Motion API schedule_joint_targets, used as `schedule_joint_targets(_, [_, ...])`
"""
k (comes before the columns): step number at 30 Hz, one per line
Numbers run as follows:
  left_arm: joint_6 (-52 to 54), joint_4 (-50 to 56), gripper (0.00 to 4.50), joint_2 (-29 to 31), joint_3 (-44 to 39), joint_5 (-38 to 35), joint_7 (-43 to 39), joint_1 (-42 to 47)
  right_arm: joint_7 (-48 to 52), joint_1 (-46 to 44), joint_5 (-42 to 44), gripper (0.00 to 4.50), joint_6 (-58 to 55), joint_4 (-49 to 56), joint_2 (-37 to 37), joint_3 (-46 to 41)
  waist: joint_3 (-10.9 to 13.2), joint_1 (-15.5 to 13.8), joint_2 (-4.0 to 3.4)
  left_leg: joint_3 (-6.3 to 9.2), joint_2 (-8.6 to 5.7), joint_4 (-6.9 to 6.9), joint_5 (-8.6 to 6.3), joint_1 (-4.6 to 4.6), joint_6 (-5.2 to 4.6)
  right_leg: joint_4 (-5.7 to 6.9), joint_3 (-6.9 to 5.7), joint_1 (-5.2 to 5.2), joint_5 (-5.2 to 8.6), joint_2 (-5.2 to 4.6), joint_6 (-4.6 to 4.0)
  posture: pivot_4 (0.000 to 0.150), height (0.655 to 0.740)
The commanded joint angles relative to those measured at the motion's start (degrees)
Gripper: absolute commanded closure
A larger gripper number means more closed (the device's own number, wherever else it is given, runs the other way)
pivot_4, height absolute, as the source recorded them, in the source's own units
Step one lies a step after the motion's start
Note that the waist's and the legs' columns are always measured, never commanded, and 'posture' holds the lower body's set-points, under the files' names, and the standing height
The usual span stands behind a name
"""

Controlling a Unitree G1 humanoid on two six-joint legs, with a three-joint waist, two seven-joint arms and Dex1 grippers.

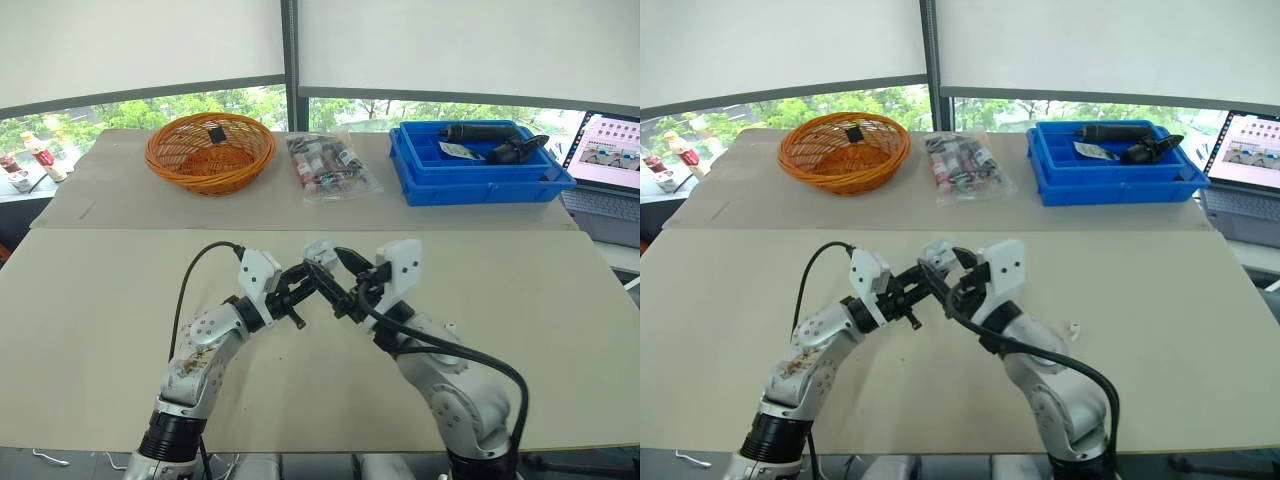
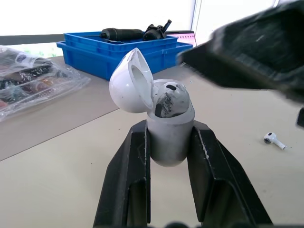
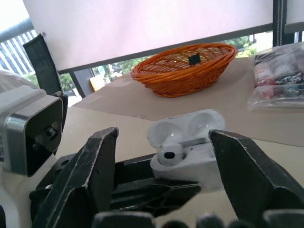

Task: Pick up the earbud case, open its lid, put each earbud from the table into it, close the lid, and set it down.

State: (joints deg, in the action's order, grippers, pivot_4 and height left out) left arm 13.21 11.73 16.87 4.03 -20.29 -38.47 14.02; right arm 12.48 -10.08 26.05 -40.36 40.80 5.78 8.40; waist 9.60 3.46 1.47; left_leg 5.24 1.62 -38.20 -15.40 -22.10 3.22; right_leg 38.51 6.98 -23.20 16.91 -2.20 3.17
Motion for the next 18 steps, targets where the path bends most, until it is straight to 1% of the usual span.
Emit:
schedule_joint_targets(1, [-1.0, 1.2, 3.93, 1.0, -2.3, -1.2, -0.5, 0.6, 2.0, -0.2, 7.4, 1.06, -4.3, 8.0, 4.3, -6.2, 0.0, 0.0, 0.0, 0.01, 0.0, 0.0, 0.0, 0.0, 0.0, -0.02, -0.01, 0.02, 0.0, 0.0, 0.0, 0.15, 0.7329])
schedule_joint_targets(4, [-0.6, 1.7, 3.93, 1.7, -2.8, -1.3, -0.5, 0.1, 6.4, -1.4, 9.6, 1.06, -6.1, 9.4, 13.8, -12.0, 0.0, 0.0, -0.01, 0.03, -0.01, -0.01, 0.01, 0.04, -0.01, -0.03, -0.05, 0.08, 0.0, 0.0, 0.0, 0.15, 0.7329])
schedule_joint_targets(6, [-1.4, 1.7, 3.93, 1.7, -2.0, -0.5, -0.9, -0.7, 11.3, -0.4, 8.3, 1.06, -4.0, 8.1, 21.6, -15.7, 0.0, -0.2, -0.01, 0.04, -0.03, -0.03, 0.01, 0.04, -0.01, -0.09, -0.06, 0.13, 0.0, -0.01, 0.0, 0.15, 0.7329])
schedule_joint_targets(9, [-2.4, 1.3, 3.93, 1.7, -0.5, 0.8, -1.3, -1.2, 18.4, 2.3, 8.8, 1.06, 0.0, 5.5, 28.7, -20.8, 0.0, -0.8, -0.01, 0.05, -0.06, -0.02, 0.0, 0.02, -0.02, -0.25, -0.1, 0.18, 0.01, -0.02, 0.01, 0.15, 0.7329])
schedule_joint_targets(12, [-4.4, 0.8, 3.93, 3.4, 0.4, 1.9, -3.7, -1.4, 21.7, 5.8, 10.7, 1.06, 0.7, 4.0, 32.4, -25.5, 0.0, -1.1, -0.01, 0.05, -0.08, -0.02, 0.0, 0.03, -0.03, -0.34, -0.11, 0.25, 0.0, -0.04, 0.01, 0.15, 0.7329])
schedule_joint_targets(15, [-5.4, 0.1, 3.93, 4.1, 0.6, 2.5, -4.2, -2.4, 25.4, 11.7, 9.8, 1.06, 2.9, 4.3, 35.0, -28.2, 0.0, -1.2, -0.01, 0.05, -0.08, -0.03, 0.01, 0.05, -0.03, -0.34, -0.1, 0.28, 0.0, -0.05, 0.01, 0.15, 0.7329])
schedule_joint_targets(16, [-6.0, -0.2, 3.93, 4.6, 0.7, 3.0, -4.6, -2.8, 26.2, 14.2, 9.9, 1.06, 2.3, 4.5, 35.9, -29.4, 0.0, -1.2, -0.01, 0.05, -0.08, -0.03, 0.0, 0.1, -0.03, -0.34, -0.1, 0.35, 0.0, -0.05, 0.01, 0.15, 0.7329])
schedule_joint_targets(18, [-6.5, 0.5, 3.93, 5.4, 0.7, 3.3, -4.9, -4.2, 28.7, 22.1, 8.7, 1.06, 2.0, 5.5, 37.6, -33.8, 0.0, -1.3, -0.01, 0.05, -0.08, -0.02, 0.0, 0.25, -0.04, -0.43, -0.12, 0.56, 0.01, -0.05, 0.02, 0.15, 0.7329])
